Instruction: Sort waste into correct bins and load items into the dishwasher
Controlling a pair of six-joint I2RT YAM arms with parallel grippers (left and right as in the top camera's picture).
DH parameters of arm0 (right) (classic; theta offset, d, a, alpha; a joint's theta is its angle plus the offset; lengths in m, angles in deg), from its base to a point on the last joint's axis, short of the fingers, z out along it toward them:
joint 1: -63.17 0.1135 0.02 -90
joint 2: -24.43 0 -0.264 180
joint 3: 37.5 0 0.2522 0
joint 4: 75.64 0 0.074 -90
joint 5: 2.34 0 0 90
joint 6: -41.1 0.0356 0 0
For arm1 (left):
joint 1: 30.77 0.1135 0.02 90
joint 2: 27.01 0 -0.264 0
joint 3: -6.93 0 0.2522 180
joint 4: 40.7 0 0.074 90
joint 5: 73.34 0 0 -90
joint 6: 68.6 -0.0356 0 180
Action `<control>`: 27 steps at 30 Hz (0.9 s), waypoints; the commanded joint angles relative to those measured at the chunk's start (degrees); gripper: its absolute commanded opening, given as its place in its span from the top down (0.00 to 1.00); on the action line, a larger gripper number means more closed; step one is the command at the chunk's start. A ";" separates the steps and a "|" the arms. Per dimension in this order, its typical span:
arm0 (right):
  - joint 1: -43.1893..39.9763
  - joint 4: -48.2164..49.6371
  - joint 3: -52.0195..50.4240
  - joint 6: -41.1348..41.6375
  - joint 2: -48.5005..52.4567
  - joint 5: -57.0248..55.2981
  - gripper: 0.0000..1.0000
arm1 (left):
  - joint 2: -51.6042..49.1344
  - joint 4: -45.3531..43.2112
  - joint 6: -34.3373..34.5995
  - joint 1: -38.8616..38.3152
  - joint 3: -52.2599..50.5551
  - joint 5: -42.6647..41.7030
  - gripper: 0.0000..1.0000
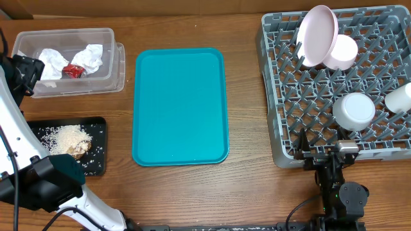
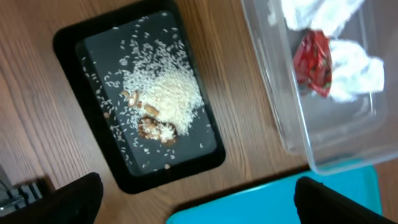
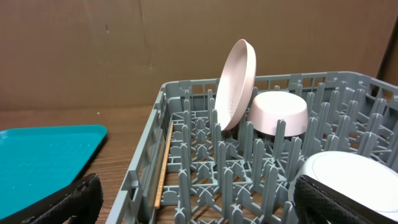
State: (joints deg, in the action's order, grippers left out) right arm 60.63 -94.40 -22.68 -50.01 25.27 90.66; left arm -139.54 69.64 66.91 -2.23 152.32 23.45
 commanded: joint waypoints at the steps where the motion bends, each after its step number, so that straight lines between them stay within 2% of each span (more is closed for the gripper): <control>1: -0.20 0.37 -0.59 -0.22 -0.68 0.04 0.00 | 2.29 0.24 -6.43 -1.95 -0.37 -2.89 0.00; 5: -0.20 0.37 -0.59 -0.22 -0.68 0.04 0.00 | 6.56 -0.07 -6.95 -4.61 -3.85 -2.19 0.00; 11: -0.20 0.37 -0.59 -0.22 -0.68 0.04 0.00 | 19.89 -10.97 -8.48 -11.50 -22.56 -0.37 0.00; 15: -0.20 0.37 -0.59 -0.22 -0.68 0.04 0.00 | 31.95 -24.35 -15.26 -17.64 -40.85 0.24 0.00; 21: -0.20 0.37 -0.59 -0.22 -0.68 0.04 0.00 | 50.82 -49.72 -22.71 -25.68 -69.29 -2.05 0.00; 27: -0.20 0.37 -0.59 -0.22 -0.68 0.04 0.00 | 64.98 -69.75 -28.96 -26.80 -91.10 -8.17 0.00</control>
State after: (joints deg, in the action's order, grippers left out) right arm 60.58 -94.42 -22.68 -50.01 25.27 90.69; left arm -79.22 4.05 43.53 -28.88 68.15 19.07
